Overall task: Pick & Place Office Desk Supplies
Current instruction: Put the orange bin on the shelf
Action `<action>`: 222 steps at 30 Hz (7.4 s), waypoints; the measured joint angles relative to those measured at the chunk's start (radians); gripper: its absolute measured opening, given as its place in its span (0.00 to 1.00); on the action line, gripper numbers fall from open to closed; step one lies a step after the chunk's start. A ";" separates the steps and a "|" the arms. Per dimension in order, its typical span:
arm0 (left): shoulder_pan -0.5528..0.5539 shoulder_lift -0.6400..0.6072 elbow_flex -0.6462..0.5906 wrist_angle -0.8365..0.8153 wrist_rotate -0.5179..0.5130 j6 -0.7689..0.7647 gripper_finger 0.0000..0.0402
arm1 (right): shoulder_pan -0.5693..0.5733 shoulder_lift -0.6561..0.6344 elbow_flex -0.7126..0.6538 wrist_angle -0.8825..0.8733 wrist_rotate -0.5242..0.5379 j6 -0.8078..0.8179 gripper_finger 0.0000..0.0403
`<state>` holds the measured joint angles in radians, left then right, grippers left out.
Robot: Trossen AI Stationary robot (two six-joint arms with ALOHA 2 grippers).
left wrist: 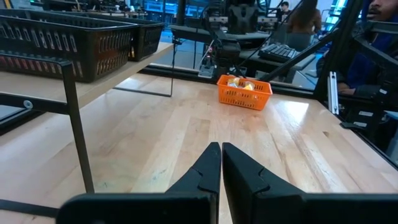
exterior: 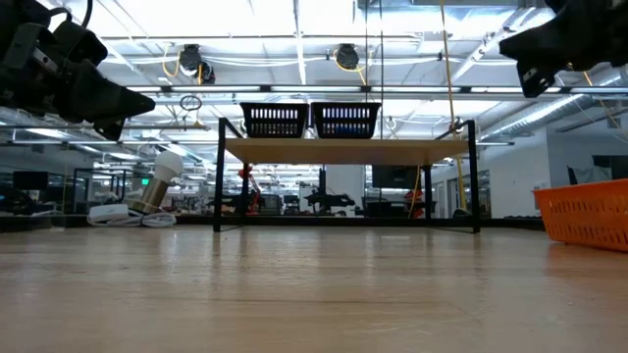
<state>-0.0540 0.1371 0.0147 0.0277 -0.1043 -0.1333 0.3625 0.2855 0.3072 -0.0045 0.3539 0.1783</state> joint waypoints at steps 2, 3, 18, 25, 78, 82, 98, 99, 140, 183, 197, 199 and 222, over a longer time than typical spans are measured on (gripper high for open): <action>0.000 0.000 0.000 0.000 0.000 0.001 0.05 | 0.023 0.027 0.001 0.002 -0.015 0.026 0.00; 0.000 0.000 0.000 0.000 -0.001 0.001 0.05 | 0.037 0.051 0.010 0.000 -0.014 0.034 0.00; 0.000 0.000 0.000 -0.002 -0.001 0.017 0.05 | 0.154 0.732 0.726 -0.821 -0.053 0.337 0.02; 0.000 0.000 0.000 -0.002 -0.002 0.026 0.05 | 0.164 0.982 0.884 -1.139 -0.203 0.536 0.14; 0.000 0.000 0.000 -0.002 -0.002 0.023 0.05 | 0.338 1.134 0.474 -0.762 -0.331 0.885 0.01; 0.000 0.000 0.000 -0.001 -0.002 0.019 0.05 | 0.338 1.134 0.546 -0.845 -0.334 0.835 0.00; 0.000 0.000 0.000 -0.001 -0.001 0.019 0.05 | 0.317 1.196 0.937 -1.139 -0.249 0.647 0.00; 0.000 0.000 0.000 0.000 -0.001 0.019 0.05 | 0.310 1.211 0.975 -1.166 -0.249 0.623 0.00; 0.000 0.000 0.000 -0.001 0.018 0.007 0.05 | -0.208 1.392 1.699 -1.564 -0.068 -0.095 0.00; 0.000 0.000 0.000 -0.002 0.021 0.039 0.05 | -0.823 1.395 1.396 -1.335 -0.191 -0.654 0.00; 0.000 0.000 0.000 -0.002 0.020 0.043 0.05 | -0.828 1.395 1.395 -1.293 -0.228 -0.660 0.00; 0.000 0.000 0.000 -0.002 0.020 0.042 0.05 | -0.828 1.395 1.395 -1.293 -0.230 -0.646 0.00; 0.000 0.000 -0.001 0.016 0.007 0.031 0.05 | -0.782 1.388 1.245 -1.215 -0.270 -0.592 0.00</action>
<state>-0.0540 0.1371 0.0135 0.0435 -0.0975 -0.1025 -0.4191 1.6735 1.5520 -1.2191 0.0843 -0.4139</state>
